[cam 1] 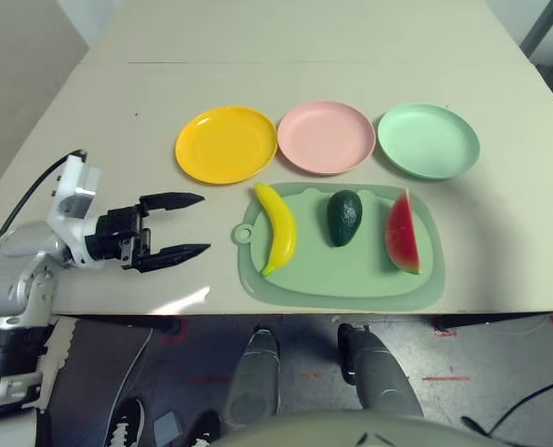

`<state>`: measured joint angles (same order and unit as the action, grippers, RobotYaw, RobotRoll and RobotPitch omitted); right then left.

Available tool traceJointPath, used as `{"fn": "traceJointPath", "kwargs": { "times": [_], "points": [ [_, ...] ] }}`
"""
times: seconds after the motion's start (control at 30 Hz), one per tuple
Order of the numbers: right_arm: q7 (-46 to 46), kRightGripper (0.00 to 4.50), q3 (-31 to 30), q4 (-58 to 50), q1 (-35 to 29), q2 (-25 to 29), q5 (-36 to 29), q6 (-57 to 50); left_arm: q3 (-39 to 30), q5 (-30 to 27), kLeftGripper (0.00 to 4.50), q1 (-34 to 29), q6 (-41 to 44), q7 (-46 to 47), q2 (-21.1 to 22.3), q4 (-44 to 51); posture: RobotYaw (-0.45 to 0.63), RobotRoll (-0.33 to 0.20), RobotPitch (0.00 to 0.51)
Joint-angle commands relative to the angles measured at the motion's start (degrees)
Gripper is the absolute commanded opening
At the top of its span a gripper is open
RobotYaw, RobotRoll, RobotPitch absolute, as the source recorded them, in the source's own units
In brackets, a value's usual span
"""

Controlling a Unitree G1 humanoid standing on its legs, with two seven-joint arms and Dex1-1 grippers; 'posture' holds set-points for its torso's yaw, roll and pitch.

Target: Place the fruits into color-matched plates.

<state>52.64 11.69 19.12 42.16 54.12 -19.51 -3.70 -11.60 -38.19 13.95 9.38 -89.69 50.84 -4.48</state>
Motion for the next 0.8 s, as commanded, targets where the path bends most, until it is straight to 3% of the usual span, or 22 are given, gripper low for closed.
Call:
{"fn": "traceJointPath", "kwargs": {
  "times": [0.03, 0.13, 0.37, 0.5, 0.8],
  "points": [
    [11.77, 4.5, -12.26, -3.3, 5.49, 0.13, 7.02, 3.46, 3.15, -0.97, 4.47, 0.8, -1.19, -2.81, 0.54, 1.82, -0.17, 0.0, 0.235],
    [20.73, 4.5, -21.33, -2.2, 9.37, -0.03, 14.53, 14.57, 5.14, -1.26, 4.47, 0.52, -2.88, -2.81, 0.2, 2.93, -0.16, 0.0, 0.227],
    [33.19, 4.5, -30.97, 5.4, 18.73, 0.03, 23.7, 32.9, 6.12, 0.59, 4.47, -1.06, -8.19, -2.81, -0.16, 2.91, -0.14, 0.0, 0.213],
    [39.28, 4.5, -34.11, 5.2, 21.87, -0.17, 22.71, 39.32, 5.13, 1.14, 4.47, -1.76, -8.8, -2.8, -1.1, 2.59, -0.13, 0.0, 0.208],
    [39.86, 4.5, -43.86, 1.65, 27.14, 0.34, 18.0, 43.9, 6.63, 3.61, 4.47, -1.91, -12.48, -2.81, -0.34, -0.6, -0.13, 0.0, 0.21]
  ]
}}
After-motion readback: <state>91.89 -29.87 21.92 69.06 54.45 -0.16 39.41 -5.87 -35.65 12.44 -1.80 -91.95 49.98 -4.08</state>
